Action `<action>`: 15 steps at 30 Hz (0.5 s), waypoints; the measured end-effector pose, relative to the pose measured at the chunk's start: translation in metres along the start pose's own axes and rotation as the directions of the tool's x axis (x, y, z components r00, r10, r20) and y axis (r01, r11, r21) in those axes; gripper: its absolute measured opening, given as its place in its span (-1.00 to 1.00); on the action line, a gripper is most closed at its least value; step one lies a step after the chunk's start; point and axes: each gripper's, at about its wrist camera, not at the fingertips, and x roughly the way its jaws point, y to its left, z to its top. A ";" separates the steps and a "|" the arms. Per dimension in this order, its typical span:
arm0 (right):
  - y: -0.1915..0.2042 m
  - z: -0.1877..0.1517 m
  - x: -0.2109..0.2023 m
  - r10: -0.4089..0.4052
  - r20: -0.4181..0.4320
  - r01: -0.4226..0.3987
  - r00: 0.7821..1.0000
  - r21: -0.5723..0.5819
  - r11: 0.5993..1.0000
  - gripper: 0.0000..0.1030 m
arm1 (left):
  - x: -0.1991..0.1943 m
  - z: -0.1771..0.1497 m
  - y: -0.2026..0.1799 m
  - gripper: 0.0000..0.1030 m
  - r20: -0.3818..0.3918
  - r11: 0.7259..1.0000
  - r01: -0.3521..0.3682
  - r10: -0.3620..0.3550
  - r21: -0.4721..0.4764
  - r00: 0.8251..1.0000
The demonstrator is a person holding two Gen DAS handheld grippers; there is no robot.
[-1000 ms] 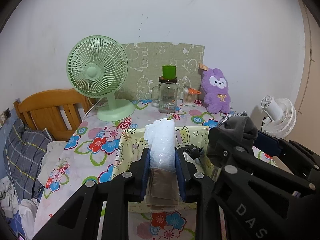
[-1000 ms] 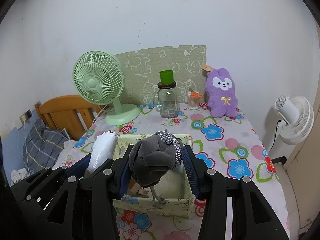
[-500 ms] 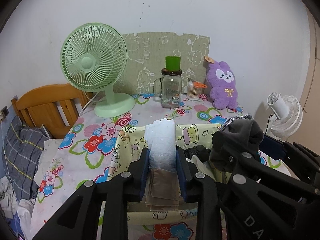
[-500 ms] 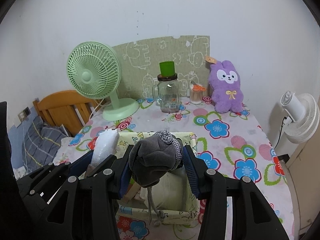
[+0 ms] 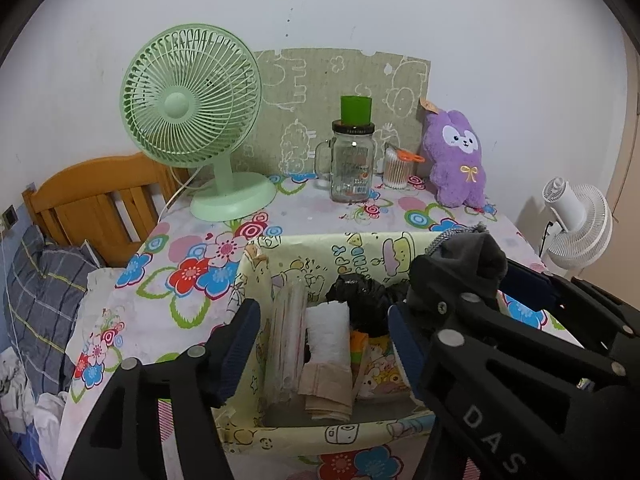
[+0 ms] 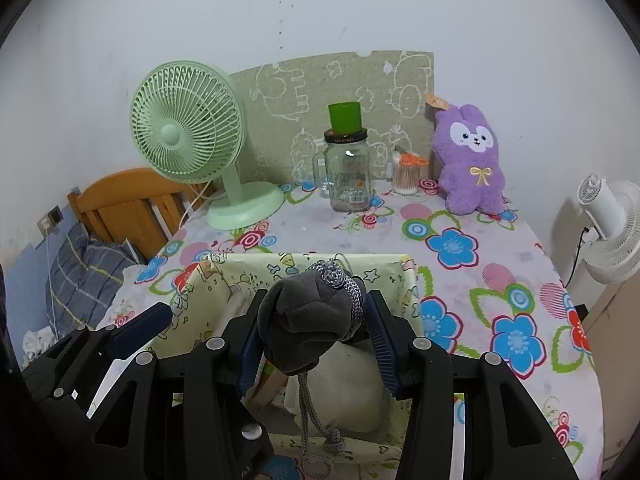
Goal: Organize soft objects
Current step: 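Lower both tools into the box and open the left tool to release the pack, then open the right tool to release the grey beanie into the box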
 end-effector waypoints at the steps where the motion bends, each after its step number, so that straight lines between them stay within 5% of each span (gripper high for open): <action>1: 0.001 0.000 0.002 0.002 -0.004 -0.002 1.000 -0.001 1.000 0.00 | 0.001 -0.001 0.001 0.36 -0.003 1.000 -0.003 0.003 -0.001 1.000; 9: 0.007 -0.006 0.011 0.009 -0.036 -0.009 0.999 -0.012 1.000 0.03 | 0.006 -0.008 0.007 0.43 -0.036 1.000 -0.009 0.009 -0.010 0.999; 12: 0.007 -0.010 0.010 0.036 -0.053 -0.036 0.998 0.000 0.999 0.38 | 0.006 -0.011 0.008 0.56 -0.041 1.000 0.009 -0.009 -0.011 0.999; 15: 0.007 -0.014 0.006 0.029 -0.048 -0.030 0.998 -0.006 1.000 0.47 | 0.003 -0.014 0.008 0.60 -0.044 1.000 0.019 -0.020 -0.009 0.999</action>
